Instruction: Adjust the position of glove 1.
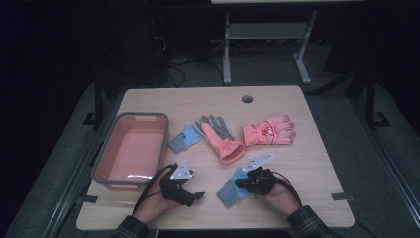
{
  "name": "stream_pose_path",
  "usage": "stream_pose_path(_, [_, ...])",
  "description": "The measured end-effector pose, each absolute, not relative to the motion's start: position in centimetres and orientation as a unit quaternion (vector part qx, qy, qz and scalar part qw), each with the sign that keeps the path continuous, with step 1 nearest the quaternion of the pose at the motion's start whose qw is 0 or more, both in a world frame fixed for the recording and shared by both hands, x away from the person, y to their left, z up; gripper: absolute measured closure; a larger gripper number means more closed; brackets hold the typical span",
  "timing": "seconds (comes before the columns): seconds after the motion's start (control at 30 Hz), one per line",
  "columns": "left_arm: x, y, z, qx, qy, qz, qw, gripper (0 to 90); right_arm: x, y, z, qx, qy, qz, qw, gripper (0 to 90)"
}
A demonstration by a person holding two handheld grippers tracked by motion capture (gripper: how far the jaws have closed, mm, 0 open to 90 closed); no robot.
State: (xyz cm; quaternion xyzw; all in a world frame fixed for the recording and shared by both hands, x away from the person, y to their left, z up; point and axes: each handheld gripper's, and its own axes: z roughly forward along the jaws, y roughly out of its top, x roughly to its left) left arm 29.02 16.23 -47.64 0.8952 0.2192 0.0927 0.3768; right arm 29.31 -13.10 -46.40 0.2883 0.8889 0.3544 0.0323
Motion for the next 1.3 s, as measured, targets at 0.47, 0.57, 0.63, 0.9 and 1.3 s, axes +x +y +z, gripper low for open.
stream_pose_path(0.47, [29.0, 16.2, -47.7, 0.894, 0.221, 0.094, 0.378, 12.5, 29.8, -15.6, -45.6, 0.31, 0.872, 0.372, 0.073, 48.4])
stream_pose_path(0.57, [29.0, 16.2, -47.7, 0.894, 0.222, 0.095, 0.378, 12.5, 29.9, -16.6, -45.6, 0.322, 0.866, 0.371, 0.088, 41.4])
stream_pose_path(0.63, [29.0, 16.2, -47.7, 0.894, 0.222, 0.095, 0.379, 12.5, 29.9, -17.9, -45.7, 0.334, 0.863, 0.366, 0.102, 32.3])
stream_pose_path(0.9, [29.0, 16.2, -47.7, 0.893, 0.222, 0.096, 0.379, 12.5, 29.9, -21.2, -46.4, 0.358, 0.848, 0.37, 0.125, 18.2])
stream_pose_path(1.3, [29.0, 16.1, -47.7, 0.892, 0.224, 0.095, 0.382, 12.5, 29.3, -24.5, -47.2, 0.387, 0.832, 0.368, 0.153, 11.7])
